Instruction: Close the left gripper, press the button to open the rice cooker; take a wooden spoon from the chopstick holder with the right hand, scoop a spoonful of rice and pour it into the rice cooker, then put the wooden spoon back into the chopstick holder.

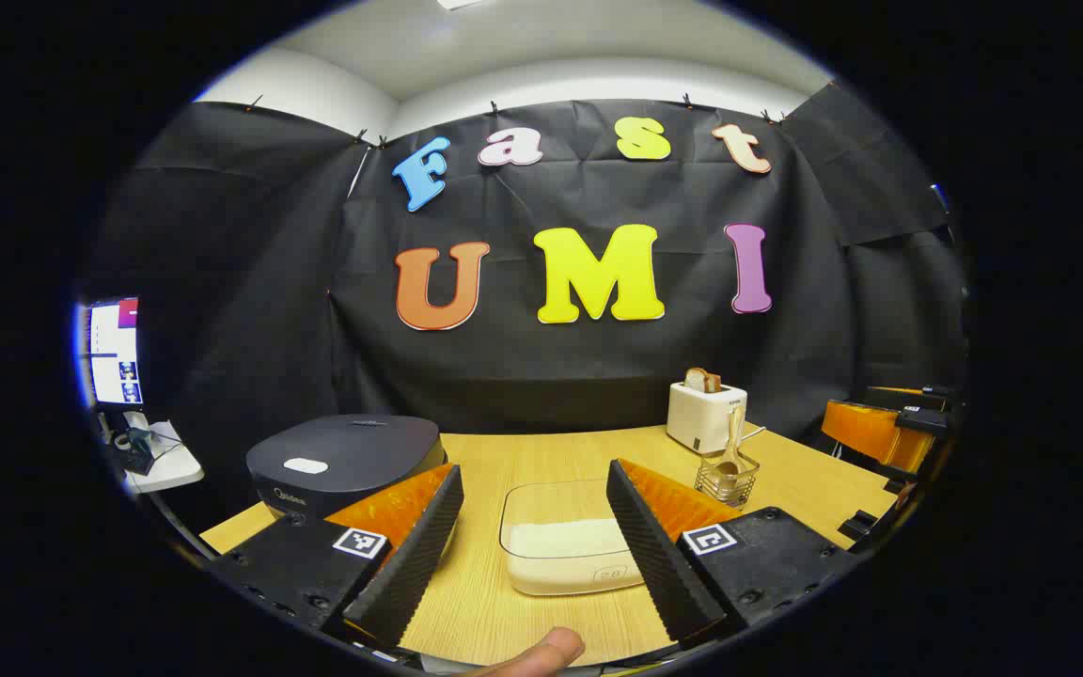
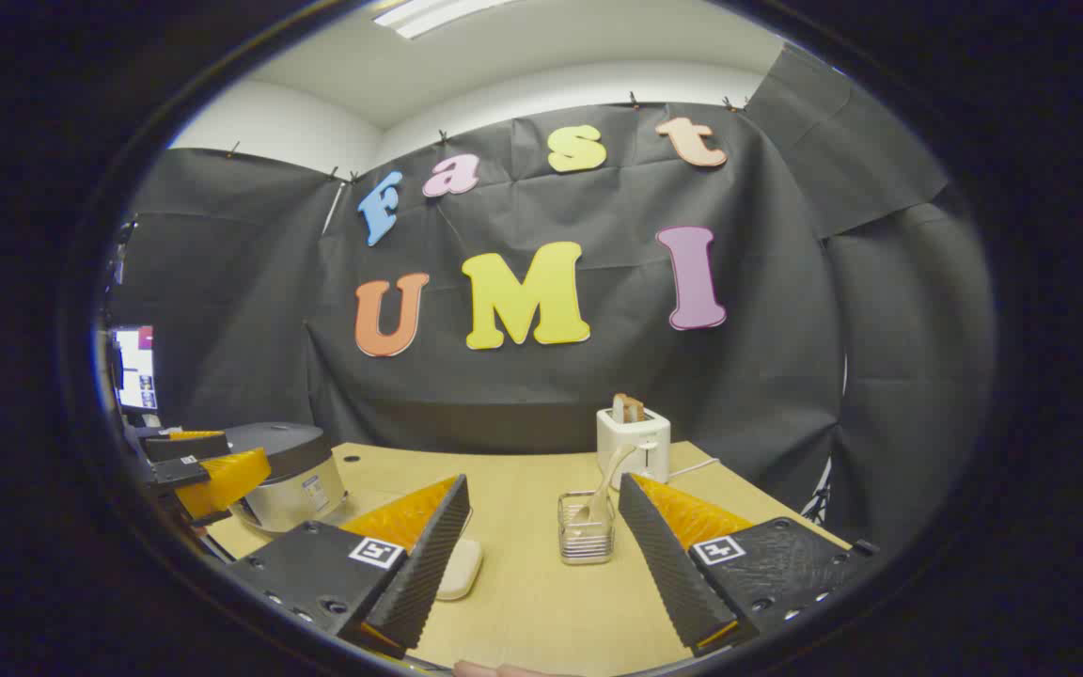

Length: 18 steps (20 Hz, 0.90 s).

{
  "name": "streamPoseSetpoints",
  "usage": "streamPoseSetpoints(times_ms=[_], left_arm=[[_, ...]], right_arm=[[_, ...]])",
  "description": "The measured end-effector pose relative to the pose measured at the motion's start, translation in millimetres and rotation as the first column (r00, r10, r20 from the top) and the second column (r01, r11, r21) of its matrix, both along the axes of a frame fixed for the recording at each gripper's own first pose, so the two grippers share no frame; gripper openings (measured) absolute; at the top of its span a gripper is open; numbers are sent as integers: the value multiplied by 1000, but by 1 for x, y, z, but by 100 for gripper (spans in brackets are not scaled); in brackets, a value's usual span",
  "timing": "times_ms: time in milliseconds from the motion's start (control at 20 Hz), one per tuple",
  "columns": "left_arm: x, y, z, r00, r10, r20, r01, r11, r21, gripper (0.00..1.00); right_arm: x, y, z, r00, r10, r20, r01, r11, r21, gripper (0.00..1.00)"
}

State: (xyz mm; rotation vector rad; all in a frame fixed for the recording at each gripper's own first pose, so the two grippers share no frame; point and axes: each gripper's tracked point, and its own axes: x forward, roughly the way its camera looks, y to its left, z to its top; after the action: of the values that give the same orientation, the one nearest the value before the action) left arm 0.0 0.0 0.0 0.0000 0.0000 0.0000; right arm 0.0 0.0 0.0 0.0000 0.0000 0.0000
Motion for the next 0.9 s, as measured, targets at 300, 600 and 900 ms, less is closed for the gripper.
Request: streamPoseSetpoints(times_ms=[300,600,900], left_arm=[[2,9,-6,1000,15,-27,-15,1000,-3,98],[1,36,3,998,50,-31,-49,998,35,98],[12,97,7,989,112,-93,-108,993,55,77]], right_arm=[[-1,-12,3,1000,-29,9,29,1000,-2,95],[-1,-24,6,999,-53,10,53,999,5,95],[0,-32,7,998,-61,4,61,998,32,95]])
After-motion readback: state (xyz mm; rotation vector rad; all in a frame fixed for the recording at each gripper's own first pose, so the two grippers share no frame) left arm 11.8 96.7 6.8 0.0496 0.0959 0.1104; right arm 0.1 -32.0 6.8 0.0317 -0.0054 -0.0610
